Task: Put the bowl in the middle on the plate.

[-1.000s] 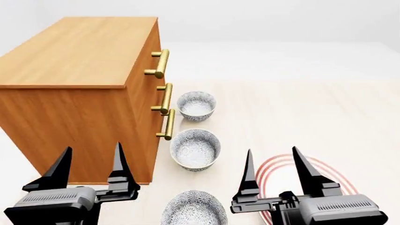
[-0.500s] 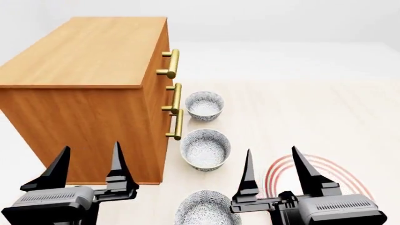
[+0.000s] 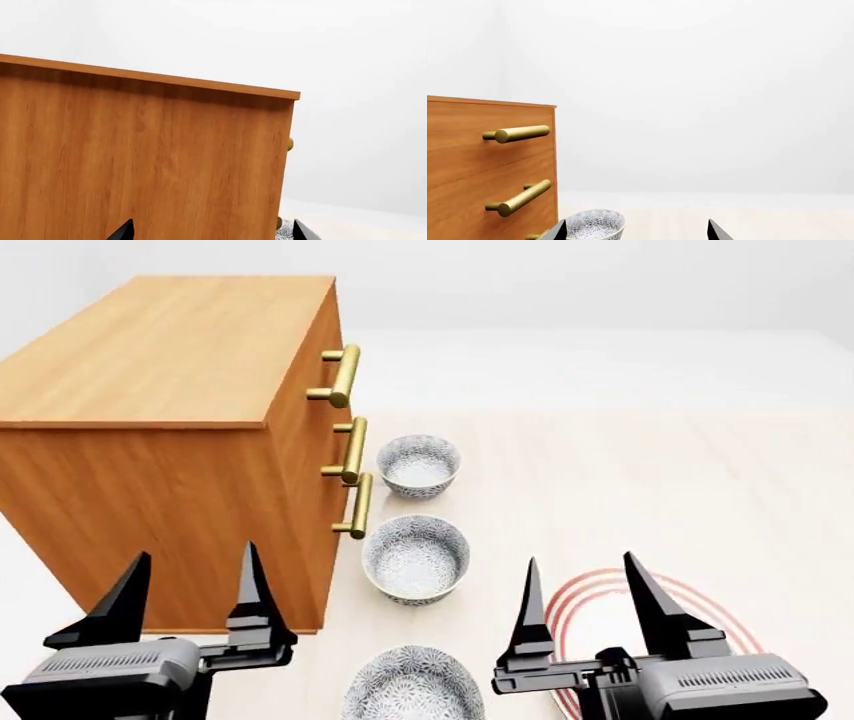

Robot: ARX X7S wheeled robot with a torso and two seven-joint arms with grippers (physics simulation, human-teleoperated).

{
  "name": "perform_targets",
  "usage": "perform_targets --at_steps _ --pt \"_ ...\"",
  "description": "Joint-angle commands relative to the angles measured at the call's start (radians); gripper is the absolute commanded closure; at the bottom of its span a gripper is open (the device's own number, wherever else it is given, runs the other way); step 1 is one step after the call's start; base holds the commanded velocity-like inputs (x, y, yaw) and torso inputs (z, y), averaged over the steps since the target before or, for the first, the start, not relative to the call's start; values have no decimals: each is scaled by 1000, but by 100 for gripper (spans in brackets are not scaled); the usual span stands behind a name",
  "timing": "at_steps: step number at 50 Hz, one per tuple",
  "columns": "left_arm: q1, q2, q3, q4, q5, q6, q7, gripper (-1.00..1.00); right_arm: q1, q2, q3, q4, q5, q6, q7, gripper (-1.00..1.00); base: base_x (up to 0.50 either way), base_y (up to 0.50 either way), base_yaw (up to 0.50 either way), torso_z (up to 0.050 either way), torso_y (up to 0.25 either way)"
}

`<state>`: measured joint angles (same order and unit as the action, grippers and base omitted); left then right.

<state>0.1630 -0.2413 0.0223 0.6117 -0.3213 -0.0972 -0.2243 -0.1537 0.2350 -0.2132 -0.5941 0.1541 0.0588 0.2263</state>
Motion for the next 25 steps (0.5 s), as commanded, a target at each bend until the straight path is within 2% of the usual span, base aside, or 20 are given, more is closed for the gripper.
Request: perform_targets --at_steps 1,25 --pt "-2 -6 4 -3 -2 3 -6 -100 3 6 -7 2 -1 -4 5 -100 0 0 0 0 0" --pt "8 -17 11 4 -5 27 -10 -100 11 27 -27 5 12 0 26 -100 0 0 0 0 0"
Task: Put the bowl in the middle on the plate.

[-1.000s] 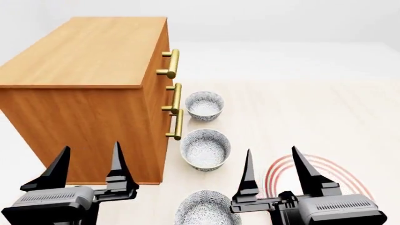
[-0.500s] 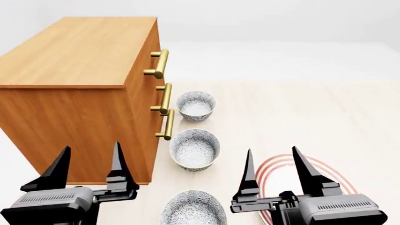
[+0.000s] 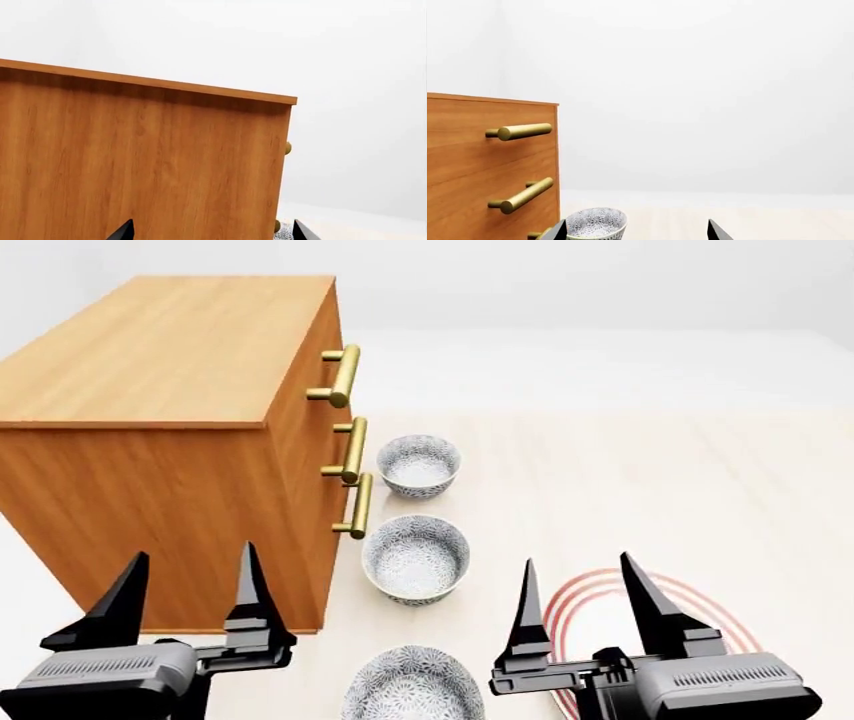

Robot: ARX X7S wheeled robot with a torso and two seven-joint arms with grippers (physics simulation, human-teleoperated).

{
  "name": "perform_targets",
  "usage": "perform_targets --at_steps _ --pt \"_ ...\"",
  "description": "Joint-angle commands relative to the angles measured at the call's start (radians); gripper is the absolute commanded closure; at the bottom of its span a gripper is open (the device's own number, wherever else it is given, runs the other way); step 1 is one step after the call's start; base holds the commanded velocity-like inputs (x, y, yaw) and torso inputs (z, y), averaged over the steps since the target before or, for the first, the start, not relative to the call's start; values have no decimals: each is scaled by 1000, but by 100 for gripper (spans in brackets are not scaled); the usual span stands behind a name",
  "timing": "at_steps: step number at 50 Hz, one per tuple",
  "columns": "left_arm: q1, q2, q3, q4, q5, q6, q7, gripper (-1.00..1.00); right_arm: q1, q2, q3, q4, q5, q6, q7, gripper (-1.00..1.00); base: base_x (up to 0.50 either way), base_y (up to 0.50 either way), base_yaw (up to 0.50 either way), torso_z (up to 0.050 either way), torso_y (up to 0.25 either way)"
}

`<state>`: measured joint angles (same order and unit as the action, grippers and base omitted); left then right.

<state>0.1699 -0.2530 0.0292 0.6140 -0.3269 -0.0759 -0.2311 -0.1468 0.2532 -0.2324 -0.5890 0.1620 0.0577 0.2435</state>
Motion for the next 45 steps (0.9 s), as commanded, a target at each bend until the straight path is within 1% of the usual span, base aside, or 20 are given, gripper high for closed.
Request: perform_targets --at_steps 1,4,18,19,34,40,41,42,44,45 --pt "1 -6 5 2 5 4 -6 -100 4 9 -8 0 5 2 10 -100 0 0 0 0 0" --pt "0 -7 5 -1 0 5 -6 -100 5 11 -9 0 6 1 13 -100 0 0 0 0 -26" --pt "3 -13 11 3 3 13 -12 -100 7 21 -18 1 10 -2 24 -100 0 0 0 0 -242" --pt "4 -13 7 2 -15 14 -9 -100 7 21 -18 1 11 -2 25 -100 0 0 0 0 0" --pt "3 -20 7 12 -13 12 -25 -100 7 31 -25 0 14 -5 34 -100 0 0 0 0 0" --pt "12 -23 10 18 -25 17 -22 -100 3 35 -27 -4 13 -6 40 -100 0 0 0 -7 -237" --pt "16 -23 3 32 -38 30 -19 -100 4 36 -27 -5 12 -6 41 -100 0 0 0 0 0" --pt "21 -21 6 31 -10 61 -14 -100 3 37 -27 -2 13 -11 40 -100 0 0 0 0 0" --pt "22 -21 7 30 -9 63 -15 -100 3 38 -28 -1 14 -12 41 -100 0 0 0 0 0" --pt "38 -27 -1 60 -16 51 -24 -100 0 40 -27 -8 13 -11 44 -100 0 0 0 0 0"
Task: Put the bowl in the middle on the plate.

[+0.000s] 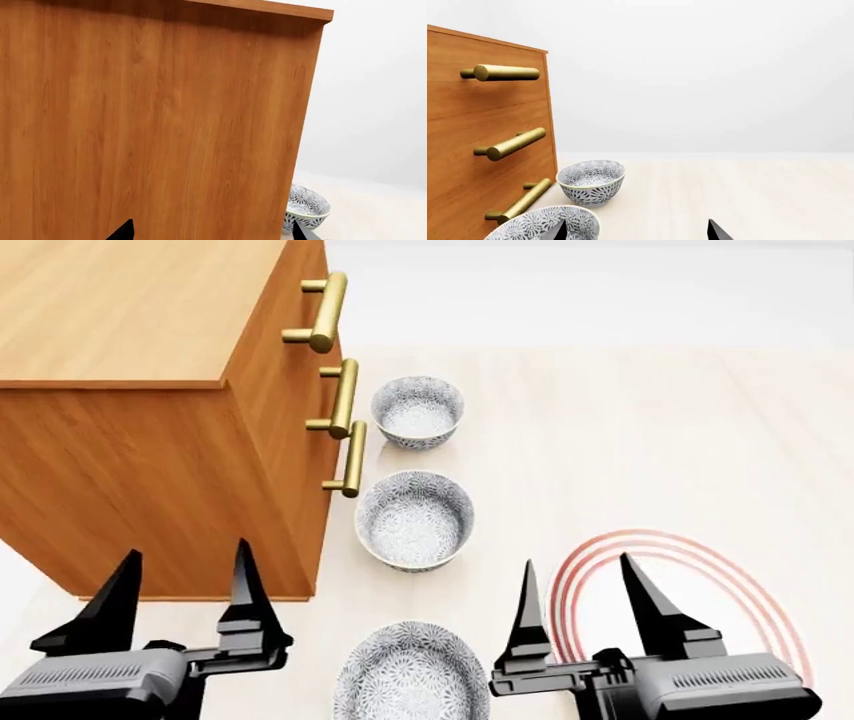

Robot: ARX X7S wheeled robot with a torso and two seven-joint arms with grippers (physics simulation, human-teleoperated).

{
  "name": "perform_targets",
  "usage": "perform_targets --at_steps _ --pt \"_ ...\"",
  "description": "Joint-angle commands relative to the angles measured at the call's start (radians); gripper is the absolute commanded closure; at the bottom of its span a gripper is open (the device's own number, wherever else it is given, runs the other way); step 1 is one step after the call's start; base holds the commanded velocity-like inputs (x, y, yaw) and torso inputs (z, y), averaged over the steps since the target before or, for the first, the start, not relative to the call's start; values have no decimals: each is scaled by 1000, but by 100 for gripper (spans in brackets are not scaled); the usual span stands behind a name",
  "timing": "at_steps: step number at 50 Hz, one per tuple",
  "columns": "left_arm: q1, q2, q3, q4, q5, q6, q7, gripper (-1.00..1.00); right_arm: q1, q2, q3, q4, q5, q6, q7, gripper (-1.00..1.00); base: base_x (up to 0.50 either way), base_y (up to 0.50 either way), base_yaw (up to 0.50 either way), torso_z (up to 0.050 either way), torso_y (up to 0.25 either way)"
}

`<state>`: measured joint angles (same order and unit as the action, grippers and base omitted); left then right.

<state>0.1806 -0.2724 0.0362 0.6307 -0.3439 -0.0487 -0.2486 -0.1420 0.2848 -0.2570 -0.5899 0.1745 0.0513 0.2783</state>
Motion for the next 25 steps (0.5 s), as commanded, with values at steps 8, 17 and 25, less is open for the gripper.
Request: perform_targets --at_steps 8,17,25 --pt "150 -52 -89 238 -97 49 -23 -100 -2 13 -6 -1 1 -8 13 -100 0 0 0 0 0" --pt "233 -75 -127 323 -145 91 -18 -100 -3 18 -7 -8 4 -5 21 -100 0 0 0 0 0" --pt "231 -82 -125 321 -162 91 -23 -100 -1 22 -10 -9 9 -2 25 -100 0 0 0 0 0"
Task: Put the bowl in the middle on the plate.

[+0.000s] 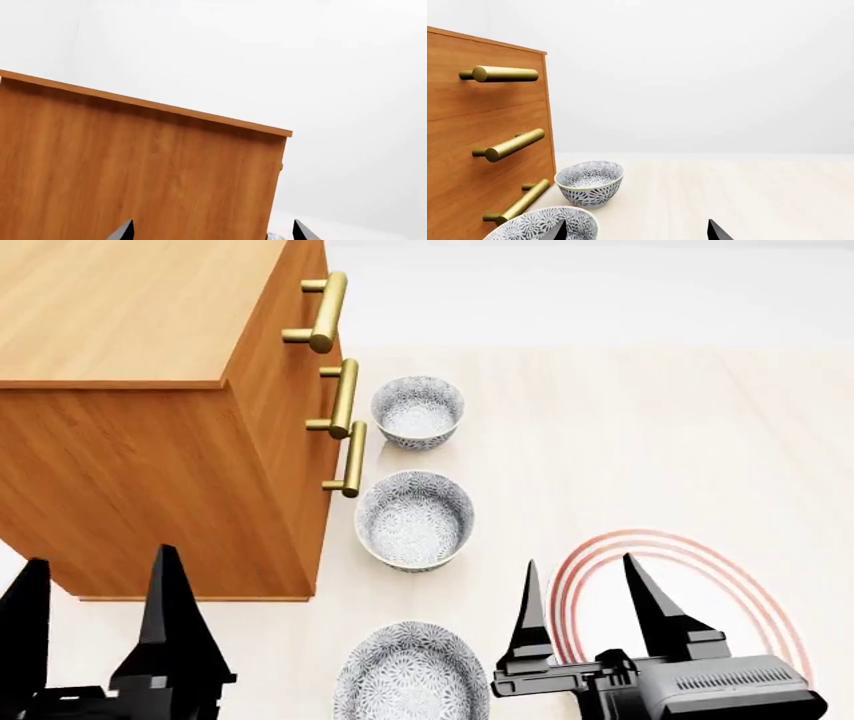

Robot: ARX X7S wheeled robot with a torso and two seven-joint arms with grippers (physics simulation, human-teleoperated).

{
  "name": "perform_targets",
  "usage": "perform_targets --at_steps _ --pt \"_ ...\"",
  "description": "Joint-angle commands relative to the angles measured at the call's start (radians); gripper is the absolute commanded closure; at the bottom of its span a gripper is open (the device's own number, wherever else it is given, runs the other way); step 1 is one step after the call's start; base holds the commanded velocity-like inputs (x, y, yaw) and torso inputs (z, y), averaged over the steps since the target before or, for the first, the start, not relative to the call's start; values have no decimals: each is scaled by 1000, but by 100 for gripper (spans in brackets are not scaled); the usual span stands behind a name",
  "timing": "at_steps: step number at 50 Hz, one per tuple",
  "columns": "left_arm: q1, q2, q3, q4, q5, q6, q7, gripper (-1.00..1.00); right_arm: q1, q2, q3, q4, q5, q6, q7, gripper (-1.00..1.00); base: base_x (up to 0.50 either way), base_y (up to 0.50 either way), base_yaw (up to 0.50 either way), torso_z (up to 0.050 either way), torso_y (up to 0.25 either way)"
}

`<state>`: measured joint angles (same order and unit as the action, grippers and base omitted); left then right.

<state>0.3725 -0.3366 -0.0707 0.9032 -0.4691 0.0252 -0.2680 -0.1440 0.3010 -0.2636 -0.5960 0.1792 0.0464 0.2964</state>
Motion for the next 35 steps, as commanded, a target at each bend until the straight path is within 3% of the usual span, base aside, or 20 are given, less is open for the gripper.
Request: perform_targets --at_steps 1,9,28,35 --pt "41 -19 -18 49 -40 17 -3 -100 2 6 -3 -1 5 0 7 -100 0 0 0 0 0" --pt "30 -25 -14 45 -34 7 -16 -100 6 8 -7 3 6 0 11 -100 0 0 0 -1 -126" --pt "-6 -21 7 5 8 3 -30 -100 9 20 -11 -29 10 14 27 -100 0 0 0 0 -2" --pt "-35 -20 16 -22 18 -12 -40 -100 113 93 64 -216 120 350 68 -100 0 0 0 0 0"
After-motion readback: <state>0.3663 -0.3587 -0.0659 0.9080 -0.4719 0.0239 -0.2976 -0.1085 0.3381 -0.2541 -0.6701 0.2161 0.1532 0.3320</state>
